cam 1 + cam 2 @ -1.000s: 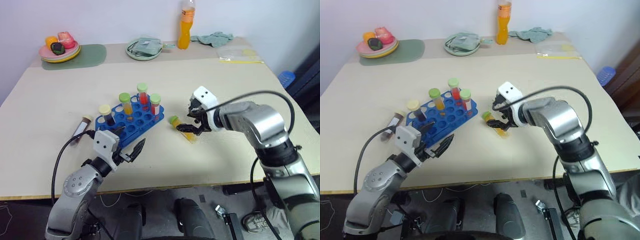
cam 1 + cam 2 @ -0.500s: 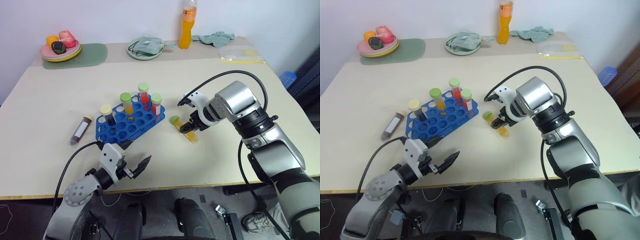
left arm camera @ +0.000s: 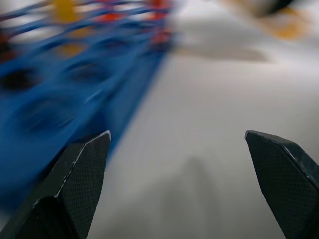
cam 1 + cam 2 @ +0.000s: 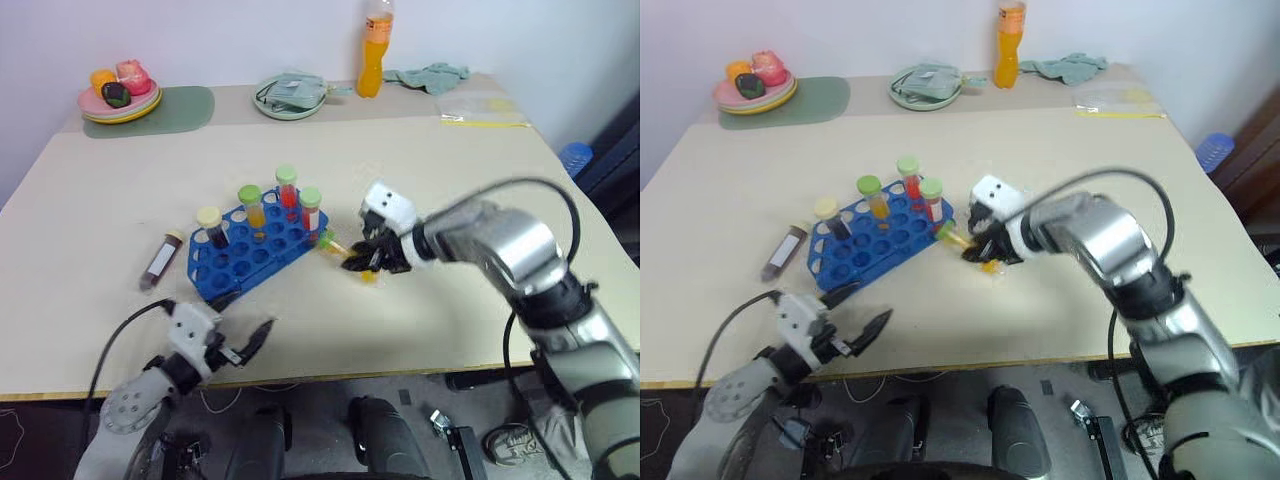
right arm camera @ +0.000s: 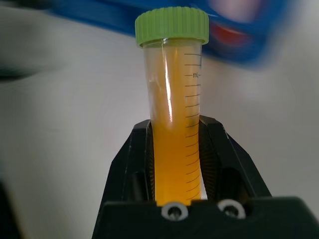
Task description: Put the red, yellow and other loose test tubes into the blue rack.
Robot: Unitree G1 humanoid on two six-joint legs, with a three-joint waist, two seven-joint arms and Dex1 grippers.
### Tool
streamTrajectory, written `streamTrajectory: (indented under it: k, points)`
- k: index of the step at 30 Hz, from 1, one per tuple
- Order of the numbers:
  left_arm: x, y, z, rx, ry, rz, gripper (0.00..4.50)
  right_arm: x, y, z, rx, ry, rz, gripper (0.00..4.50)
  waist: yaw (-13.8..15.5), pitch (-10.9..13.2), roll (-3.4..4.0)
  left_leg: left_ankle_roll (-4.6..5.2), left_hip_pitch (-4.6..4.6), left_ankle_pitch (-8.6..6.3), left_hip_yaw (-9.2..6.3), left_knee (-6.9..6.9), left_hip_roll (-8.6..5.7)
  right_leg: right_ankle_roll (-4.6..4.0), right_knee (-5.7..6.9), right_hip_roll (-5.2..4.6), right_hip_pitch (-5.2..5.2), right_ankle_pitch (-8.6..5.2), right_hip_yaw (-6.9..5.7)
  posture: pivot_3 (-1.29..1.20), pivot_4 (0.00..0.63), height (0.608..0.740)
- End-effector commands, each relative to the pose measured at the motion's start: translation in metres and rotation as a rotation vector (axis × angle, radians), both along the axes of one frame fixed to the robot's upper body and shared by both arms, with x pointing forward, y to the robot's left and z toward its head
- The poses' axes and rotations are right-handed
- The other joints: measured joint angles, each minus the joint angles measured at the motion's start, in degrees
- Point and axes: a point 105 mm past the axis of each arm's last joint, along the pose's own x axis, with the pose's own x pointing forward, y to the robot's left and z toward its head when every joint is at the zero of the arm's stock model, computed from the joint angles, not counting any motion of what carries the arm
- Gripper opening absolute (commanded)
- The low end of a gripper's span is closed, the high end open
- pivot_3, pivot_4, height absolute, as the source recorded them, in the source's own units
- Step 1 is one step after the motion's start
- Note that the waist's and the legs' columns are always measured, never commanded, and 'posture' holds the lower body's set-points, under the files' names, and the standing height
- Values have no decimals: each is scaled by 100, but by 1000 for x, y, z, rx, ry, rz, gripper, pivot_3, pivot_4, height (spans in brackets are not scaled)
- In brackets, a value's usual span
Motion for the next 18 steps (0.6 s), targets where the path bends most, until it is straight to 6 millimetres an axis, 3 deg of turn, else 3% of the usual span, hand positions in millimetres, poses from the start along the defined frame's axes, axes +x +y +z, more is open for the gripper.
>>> streamTrajectory:
  k: [1, 5, 11, 18]
  points:
    - [0, 21, 10, -1, -63, 92, 4500, -9, 31, 45, 271, -322, 89, 752, -8, 0, 0, 0, 2, 0, 1, 0, 0, 0, 2, 1, 0, 0, 1, 0, 150, 740]
    - [2, 23, 15, -8, -73, 104, 4500, 13, 56, 50, 445, -397, -37, 752, 4, -7, -11, -4, 9, 2, 1, 4, 1, -2, 20, 2, 0, 1, 3, 0, 150, 740]
    - [6, 17, 27, 2, -96, 89, 4500, 13, 94, 55, 583, -429, -15, 752, 19, -9, -16, -10, 7, 5, -9, 1, -6, -3, 21, -5, 2, 2, 2, 0, 150, 740]
    - [-1, 20, 45, -49, -120, 93, 4500, 28, 109, 29, 552, -461, -71, 752, 4, -8, -14, -12, 10, 6, -9, -2, -4, -6, 29, -1, -3, 2, 2, 0, 150, 740]
